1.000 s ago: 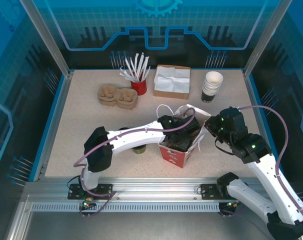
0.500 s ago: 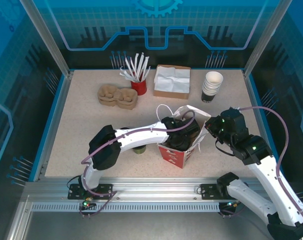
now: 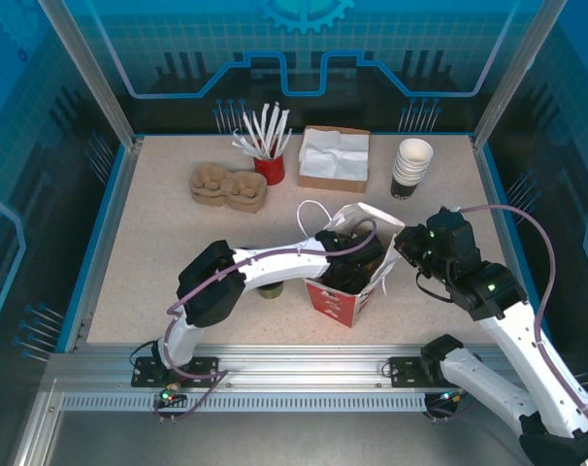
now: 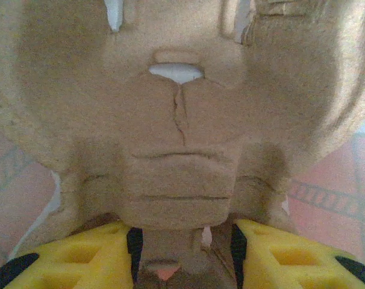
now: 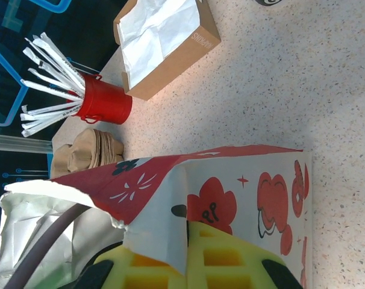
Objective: Pack the takeout coffee
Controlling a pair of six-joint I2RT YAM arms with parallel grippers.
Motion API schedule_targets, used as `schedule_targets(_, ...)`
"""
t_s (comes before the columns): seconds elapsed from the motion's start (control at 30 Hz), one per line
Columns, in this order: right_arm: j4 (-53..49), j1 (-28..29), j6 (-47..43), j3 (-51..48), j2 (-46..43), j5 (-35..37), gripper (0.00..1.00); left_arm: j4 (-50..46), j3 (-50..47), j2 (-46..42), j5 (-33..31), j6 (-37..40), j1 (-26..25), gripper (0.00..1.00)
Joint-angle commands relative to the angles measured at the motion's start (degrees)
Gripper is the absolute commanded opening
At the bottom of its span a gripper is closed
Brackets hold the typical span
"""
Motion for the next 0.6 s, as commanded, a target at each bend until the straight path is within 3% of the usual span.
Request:
schedule_targets(0.0,1.9,1.1,-1.2,-0.5,-0.4,-0.8,0.0,0.7,-1.2,2.1,1.5,-1.0,0.6,0.44)
schedule_targets(0.57,2.0,1.6,-2.0,-0.9,-0.3,-1.3,0.0,3.5,-3.4,4.6,3.4,-2.0,1.2,0.44)
